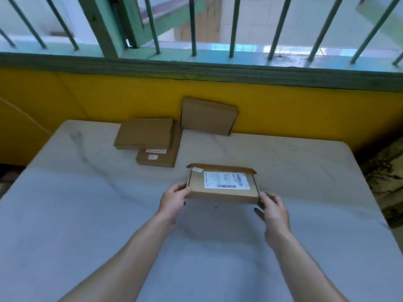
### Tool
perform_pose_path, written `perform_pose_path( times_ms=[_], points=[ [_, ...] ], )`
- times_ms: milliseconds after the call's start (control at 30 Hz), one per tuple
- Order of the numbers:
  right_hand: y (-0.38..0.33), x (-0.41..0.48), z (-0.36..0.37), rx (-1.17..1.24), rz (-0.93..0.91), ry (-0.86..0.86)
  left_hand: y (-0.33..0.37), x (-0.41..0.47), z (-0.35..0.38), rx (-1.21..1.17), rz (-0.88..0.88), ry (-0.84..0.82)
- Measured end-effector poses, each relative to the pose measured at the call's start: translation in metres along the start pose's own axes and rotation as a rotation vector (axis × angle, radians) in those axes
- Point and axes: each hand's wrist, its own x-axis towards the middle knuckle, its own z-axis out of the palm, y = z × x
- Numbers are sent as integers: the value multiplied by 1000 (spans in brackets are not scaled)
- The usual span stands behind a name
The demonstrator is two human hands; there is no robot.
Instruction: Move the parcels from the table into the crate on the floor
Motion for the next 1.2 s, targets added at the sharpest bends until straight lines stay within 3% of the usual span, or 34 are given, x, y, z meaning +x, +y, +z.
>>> perform_pose_path(
  times_ms=[267,567,833,1200],
  points=[
    [15,-104,37,114,-45,-166,-18,-54,-112,-268,95,-48],
    [-14,-179,65,353,-239,-487,8,-105,-196,-434,464,-254],
    [-50,-201,60,451,-404,-796,36,-145,-202,-557,648,-337],
    [-66,-178,46,448,-385,-890,36,-164,-171,-631,672,-278]
  ],
)
